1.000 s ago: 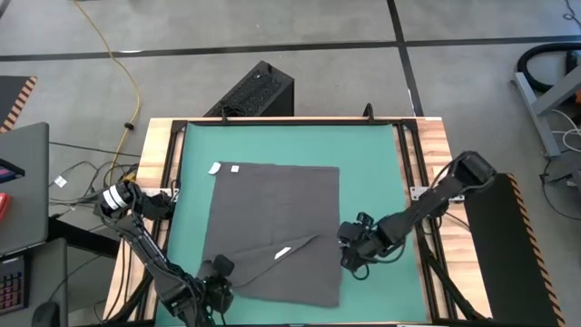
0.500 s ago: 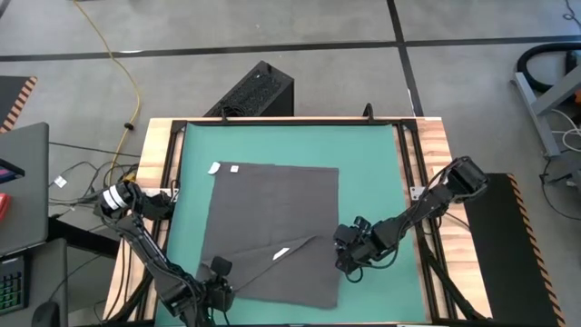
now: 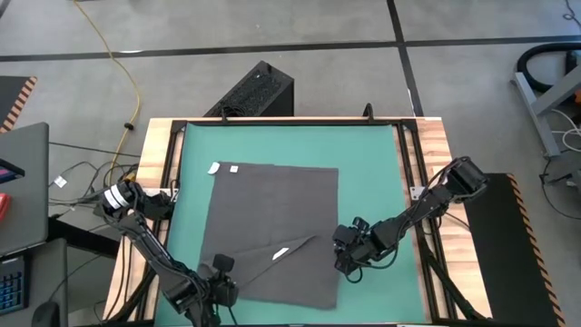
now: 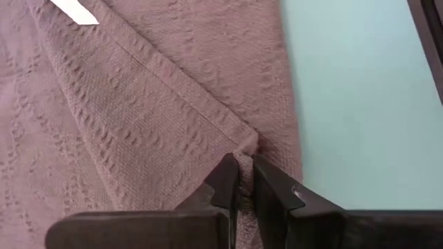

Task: Roll towel
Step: Roll the gray towel on the table

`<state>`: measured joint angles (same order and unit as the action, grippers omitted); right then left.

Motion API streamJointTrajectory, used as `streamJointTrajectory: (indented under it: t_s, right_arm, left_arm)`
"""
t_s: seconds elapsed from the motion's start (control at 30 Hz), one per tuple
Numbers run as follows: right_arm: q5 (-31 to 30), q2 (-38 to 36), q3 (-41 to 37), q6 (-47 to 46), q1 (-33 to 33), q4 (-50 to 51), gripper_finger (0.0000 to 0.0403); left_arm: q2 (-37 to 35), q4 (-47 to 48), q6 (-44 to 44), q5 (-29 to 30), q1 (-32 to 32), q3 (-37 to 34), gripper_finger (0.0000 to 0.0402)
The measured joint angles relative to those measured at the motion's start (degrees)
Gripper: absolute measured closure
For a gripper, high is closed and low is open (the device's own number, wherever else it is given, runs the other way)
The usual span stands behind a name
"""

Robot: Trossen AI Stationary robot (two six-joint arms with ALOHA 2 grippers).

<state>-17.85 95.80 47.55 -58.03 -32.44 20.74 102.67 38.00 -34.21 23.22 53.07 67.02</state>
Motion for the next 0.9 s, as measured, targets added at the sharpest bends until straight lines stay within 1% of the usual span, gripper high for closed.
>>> streamJointTrajectory:
  t_s: [0.1,0.17,0.23,0.47,0.5,0.6,0.7,0.77,0.9]
  right_arm:
    - [2.5,0.0,0.0,-0.1,0.8,0.0,0.0188]
    - [3.7,0.0,0.0,0.0,1.2,0.2,0.0210]
    - [4.0,0.0,0.0,0.0,1.2,0.2,0.0242]
    - [5.4,0.0,0.0,0.0,1.2,-0.3,0.0373]
    - [5.6,-0.3,0.0,0.0,1.2,-0.3,0.0380]
    - [5.6,-1.4,0.0,-0.5,1.1,0.0,0.0380]
    - [6.9,-3.2,-0.2,-0.7,1.1,1.0,0.0379]
    - [6.8,-4.9,-0.2,-1.1,0.9,1.9,0.0379]
    - [5.6,-7.6,-0.1,-2.7,1.1,3.9,0.0379]
  left_arm:
    - [0.0,0.0,-1.3,0.0,-0.5,0.0,0.0378]
    - [0.0,0.0,-2.2,0.0,-0.8,0.0,0.0378]
    - [0.0,0.0,-2.3,0.0,-1.1,0.0,0.0378]
    - [0.0,-0.1,-2.3,0.0,-1.0,0.0,0.0377]
    - [0.0,-0.1,-2.3,0.1,-1.0,0.0,0.0377]
    - [0.0,0.0,-2.3,0.1,-1.1,0.0,0.0377]
    - [-0.6,0.1,-2.1,0.2,-1.1,0.0,0.0385]
    - [-1.5,0.4,-2.1,1.4,-1.1,0.0,0.0393]
    - [-3.4,1.2,-2.1,3.5,-1.2,0.0,0.0395]
